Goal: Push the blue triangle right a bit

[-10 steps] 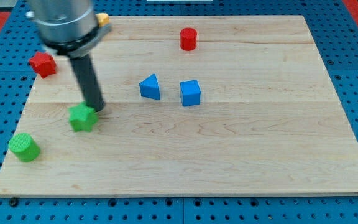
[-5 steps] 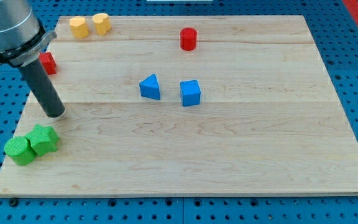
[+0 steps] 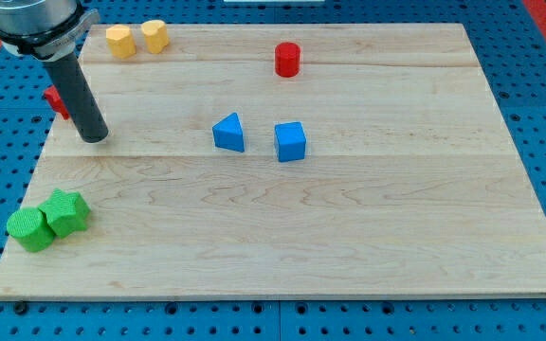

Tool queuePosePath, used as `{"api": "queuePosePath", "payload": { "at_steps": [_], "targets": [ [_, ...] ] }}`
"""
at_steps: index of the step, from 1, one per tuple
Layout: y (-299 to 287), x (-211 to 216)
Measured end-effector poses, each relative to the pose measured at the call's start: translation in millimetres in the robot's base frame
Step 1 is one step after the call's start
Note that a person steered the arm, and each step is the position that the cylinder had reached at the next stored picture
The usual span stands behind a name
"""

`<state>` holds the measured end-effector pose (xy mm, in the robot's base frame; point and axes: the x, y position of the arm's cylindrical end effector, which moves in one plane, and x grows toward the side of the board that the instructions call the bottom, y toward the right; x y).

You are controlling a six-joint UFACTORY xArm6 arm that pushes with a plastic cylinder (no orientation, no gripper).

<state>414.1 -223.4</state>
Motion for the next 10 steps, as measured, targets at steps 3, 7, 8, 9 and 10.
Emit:
{"api": "queuePosePath", "payload": {
  "at_steps": [3, 7, 8, 9, 10],
  "targets": [
    [21, -1],
    [49, -1],
    [87, -2],
    [129, -2],
    [177, -2]
  ]
}}
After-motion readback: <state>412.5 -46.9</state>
